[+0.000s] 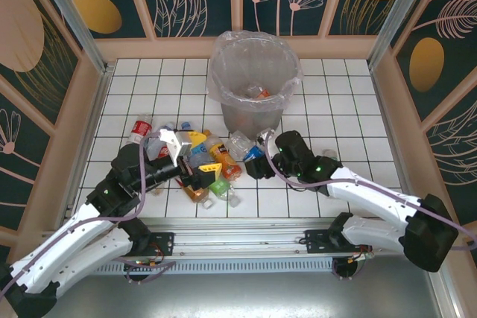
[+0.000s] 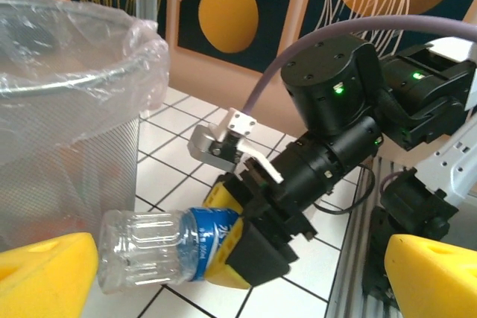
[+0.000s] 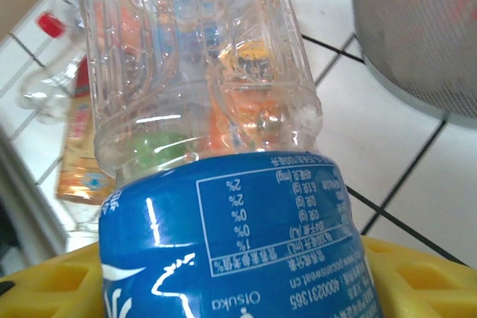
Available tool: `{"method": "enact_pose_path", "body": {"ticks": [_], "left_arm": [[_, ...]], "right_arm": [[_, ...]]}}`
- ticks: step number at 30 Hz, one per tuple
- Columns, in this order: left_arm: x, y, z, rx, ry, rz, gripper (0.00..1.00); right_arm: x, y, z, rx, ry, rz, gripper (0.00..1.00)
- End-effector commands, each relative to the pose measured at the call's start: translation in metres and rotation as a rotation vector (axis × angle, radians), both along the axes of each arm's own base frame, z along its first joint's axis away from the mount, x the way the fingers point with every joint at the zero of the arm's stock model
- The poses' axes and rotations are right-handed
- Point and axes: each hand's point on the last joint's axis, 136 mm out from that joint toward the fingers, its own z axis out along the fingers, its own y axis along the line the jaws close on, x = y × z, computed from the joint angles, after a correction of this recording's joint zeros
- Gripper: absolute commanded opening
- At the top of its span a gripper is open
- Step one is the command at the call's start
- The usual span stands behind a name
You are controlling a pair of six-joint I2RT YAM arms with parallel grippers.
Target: Put the plastic bottles in the bin
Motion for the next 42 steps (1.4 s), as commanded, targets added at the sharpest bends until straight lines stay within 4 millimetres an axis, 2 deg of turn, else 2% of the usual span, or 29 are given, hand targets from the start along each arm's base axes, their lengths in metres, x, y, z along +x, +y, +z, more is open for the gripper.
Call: {"method": "enact_pose_path", "body": {"ticks": [1, 8, 14, 18, 22, 28, 34, 35, 42], "left_arm": [[0.002, 0.003, 0.009, -0.034, -0.039, 0.026, 0.99], [0.001, 0.001, 0.008, -0.033, -0.035, 0.013, 0.99], [-0.001, 0.001, 0.01, -0.036, -0.041, 0.002, 0.98], [-0.002, 0.001, 0.01, -0.033, -0.04, -0.002, 0.98], [-0.003, -0.001, 0.009, -0.031, -0.032, -0.014, 0.98], [-0.003, -0.005, 0.007, -0.029, -0.017, -0.036, 0.99], [0.003, -0.005, 0.004, -0.038, -0.024, -0.007, 0.98], [0.005, -0.005, 0.005, -0.032, -0.026, -0.002, 0.99], [0.017, -0.002, 0.003, 0.023, -0.066, 0.058, 0.99]], "right_arm": [[-0.006, 0.015, 0.055, 0.112, -0.053, 0.071, 0.6], [0.013, 0.031, 0.127, 0.178, -0.197, 0.087, 0.59], [0.056, 0.027, 0.181, 0.181, -0.305, -0.022, 0.58], [0.092, 0.016, 0.198, 0.145, -0.344, -0.119, 0.56], [0.123, 0.005, 0.202, 0.106, -0.344, -0.157, 0.57], [0.159, -0.002, 0.195, 0.039, -0.294, -0.152, 0.58], [0.181, 0.007, 0.177, -0.025, -0.233, -0.137, 0.58], [0.192, -0.003, 0.172, -0.038, -0.215, -0.158, 0.58], [0.215, -0.002, 0.145, -0.11, -0.145, -0.174, 0.59]]}}
